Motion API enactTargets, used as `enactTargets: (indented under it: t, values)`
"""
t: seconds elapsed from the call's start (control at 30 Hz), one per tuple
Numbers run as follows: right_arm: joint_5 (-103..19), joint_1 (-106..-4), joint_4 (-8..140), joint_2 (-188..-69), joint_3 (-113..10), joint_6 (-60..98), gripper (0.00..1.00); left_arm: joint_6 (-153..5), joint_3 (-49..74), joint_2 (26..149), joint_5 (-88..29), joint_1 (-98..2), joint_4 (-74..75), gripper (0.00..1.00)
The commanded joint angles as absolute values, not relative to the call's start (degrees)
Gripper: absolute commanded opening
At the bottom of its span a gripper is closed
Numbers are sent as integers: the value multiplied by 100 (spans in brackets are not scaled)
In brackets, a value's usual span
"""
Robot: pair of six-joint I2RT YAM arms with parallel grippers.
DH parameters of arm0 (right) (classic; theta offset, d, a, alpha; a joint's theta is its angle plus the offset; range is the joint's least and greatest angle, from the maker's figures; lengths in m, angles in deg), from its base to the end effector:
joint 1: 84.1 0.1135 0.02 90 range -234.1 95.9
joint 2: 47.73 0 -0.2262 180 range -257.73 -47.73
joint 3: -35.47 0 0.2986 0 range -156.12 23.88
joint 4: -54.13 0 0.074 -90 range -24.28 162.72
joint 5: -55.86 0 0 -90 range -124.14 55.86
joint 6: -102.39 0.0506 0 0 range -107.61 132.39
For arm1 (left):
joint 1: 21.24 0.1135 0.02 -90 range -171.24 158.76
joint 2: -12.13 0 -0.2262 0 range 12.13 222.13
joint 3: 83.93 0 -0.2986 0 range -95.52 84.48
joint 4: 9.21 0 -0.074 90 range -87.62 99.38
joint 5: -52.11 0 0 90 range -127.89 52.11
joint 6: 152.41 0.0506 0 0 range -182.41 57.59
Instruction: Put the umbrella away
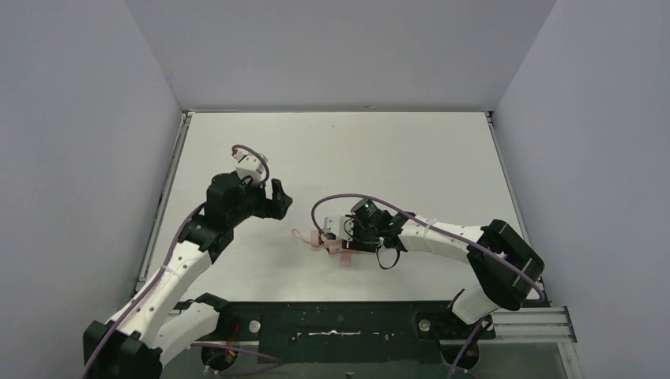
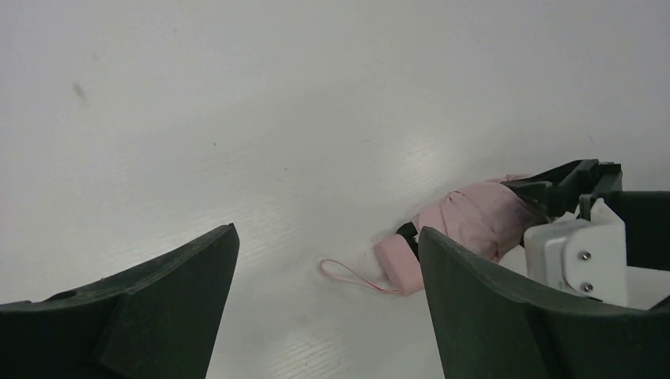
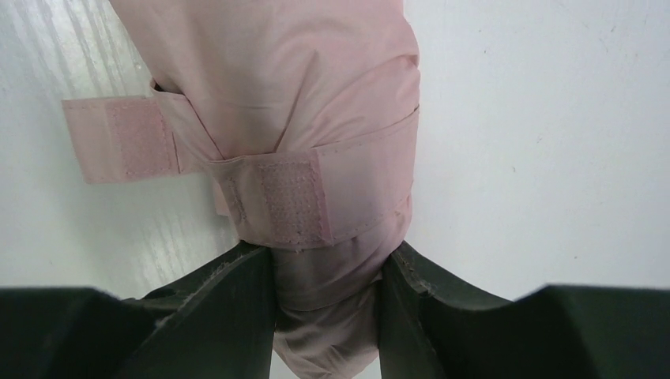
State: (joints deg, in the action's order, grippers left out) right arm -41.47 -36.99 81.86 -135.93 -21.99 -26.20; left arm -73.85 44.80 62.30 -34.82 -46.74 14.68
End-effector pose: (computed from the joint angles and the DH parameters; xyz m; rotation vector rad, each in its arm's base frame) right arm 0.2229 0.2495 0.0811 -1.7983 1.8697 0.2201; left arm 0.2592 -0.1266 0.2447 0.2799 1.9787 -0.4714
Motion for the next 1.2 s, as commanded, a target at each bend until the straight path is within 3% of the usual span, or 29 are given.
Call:
enactTargets:
  t: [0.0,0.23,0.53,1.07,1.17]
  values:
    - [-3868,-3583,8261,-13533,-1787,-2980,15,-8253,3886,7463,-1047,-3811,1269,82]
    - [-4132,-3521,8346,-13278,-1620,-3366,14,-7214,3017,9085,206,-3938,1659,86]
    - [-4460,-3486,8465,-13118,-1576,-3534,13,-6063,2475,10401,189,-4748,2344,86]
    - [-4394,-3471,8427,-13218,-1681,-3400,13,-5700,2348,11429,440,-5603,2232,87]
    - [-4370,-3466,8437,-13232,-1710,-3357,13,-5626,2338,11528,344,-5679,2317,83]
